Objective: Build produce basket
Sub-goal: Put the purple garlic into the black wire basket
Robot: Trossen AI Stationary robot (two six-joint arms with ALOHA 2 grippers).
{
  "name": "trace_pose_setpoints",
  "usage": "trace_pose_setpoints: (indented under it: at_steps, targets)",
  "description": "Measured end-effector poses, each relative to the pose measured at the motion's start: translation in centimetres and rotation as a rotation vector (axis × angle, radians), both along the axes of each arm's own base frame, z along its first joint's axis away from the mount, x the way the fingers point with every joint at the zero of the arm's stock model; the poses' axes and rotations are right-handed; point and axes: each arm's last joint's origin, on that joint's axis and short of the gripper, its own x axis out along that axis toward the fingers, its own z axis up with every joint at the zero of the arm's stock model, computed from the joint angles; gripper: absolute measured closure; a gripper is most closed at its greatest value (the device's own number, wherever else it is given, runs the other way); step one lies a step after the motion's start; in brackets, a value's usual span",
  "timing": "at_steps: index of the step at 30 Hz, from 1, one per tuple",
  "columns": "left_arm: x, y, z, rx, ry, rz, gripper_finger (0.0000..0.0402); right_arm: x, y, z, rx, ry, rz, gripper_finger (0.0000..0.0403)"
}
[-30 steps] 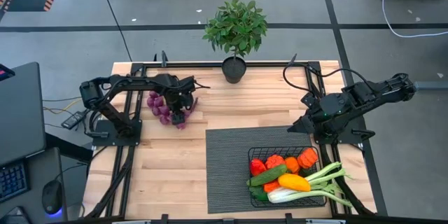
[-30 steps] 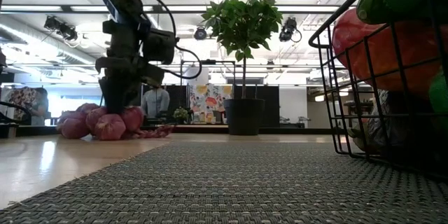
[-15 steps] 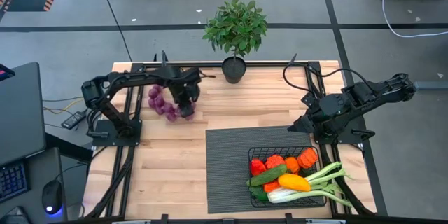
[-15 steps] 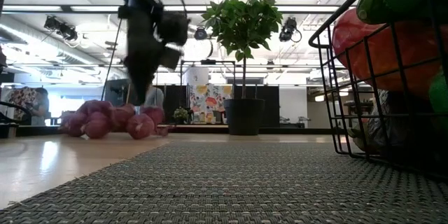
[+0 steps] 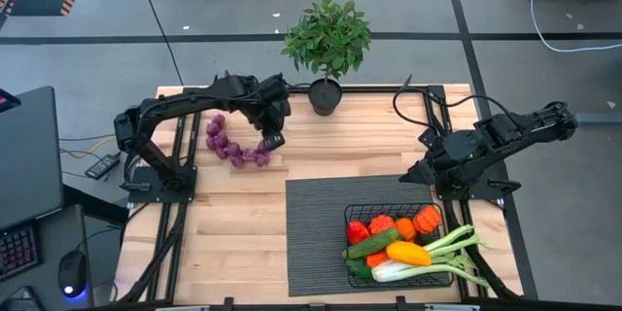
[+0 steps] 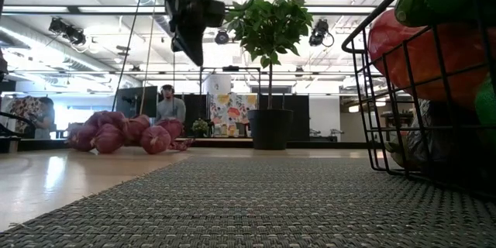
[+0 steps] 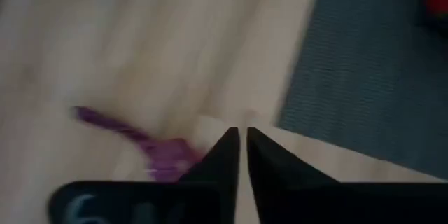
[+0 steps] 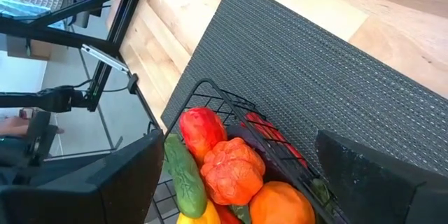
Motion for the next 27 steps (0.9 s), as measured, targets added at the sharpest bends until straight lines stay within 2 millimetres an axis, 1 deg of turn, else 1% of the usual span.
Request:
trace_pose_setpoints:
  at_steps: [2, 5, 10, 14, 16, 19, 22, 27]
  targets:
    - [-0.2, 0.3, 0.0, 0.041, 0.02, 0.025, 0.034, 0.0, 0.0, 0.0, 0.002, 0.0, -0.002, 0.003]
    - [-0.6, 1.1, -0.4, 0.069, 0.047, 0.076, 0.029, 0.0, 0.0, 0.0, 0.005, -0.006, -0.002, 0.003]
    - [-1.6, 3.1, -2.1, 0.121, 0.092, 0.241, 0.0198, 0.0, 0.0, 0.0, 0.013, -0.004, -0.01, 0.003]
    - [-2.2, 5.0, -3.7, 0.108, 0.043, 0.408, 0.0146, 0.1, 0.0, 0.0, 0.012, -0.003, -0.02, 0.003]
    - [-2.3, 5.5, -4.9, 0.094, 0.046, 0.443, 0.0131, 0.1, 0.0, 0.0, 0.02, -0.002, -0.035, 0.003]
    - [-2.5, 5.9, -7.0, 0.069, 0.111, 0.44, 0.0122, 0.1, 0.0, 0.0, 0.032, 0.0, -0.047, 0.003]
    - [-2.4, 5.8, -9.1, 0.044, 0.182, 0.379, 0.0122, 0.1, 0.0, 0.0, 0.042, 0.002, -0.056, 0.003]
    - [-1.9, 6.0, -11.3, 0.032, 0.246, 0.353, 0.0134, 0.1, 0.0, 0.0, 0.057, 0.004, -0.073, 0.003]
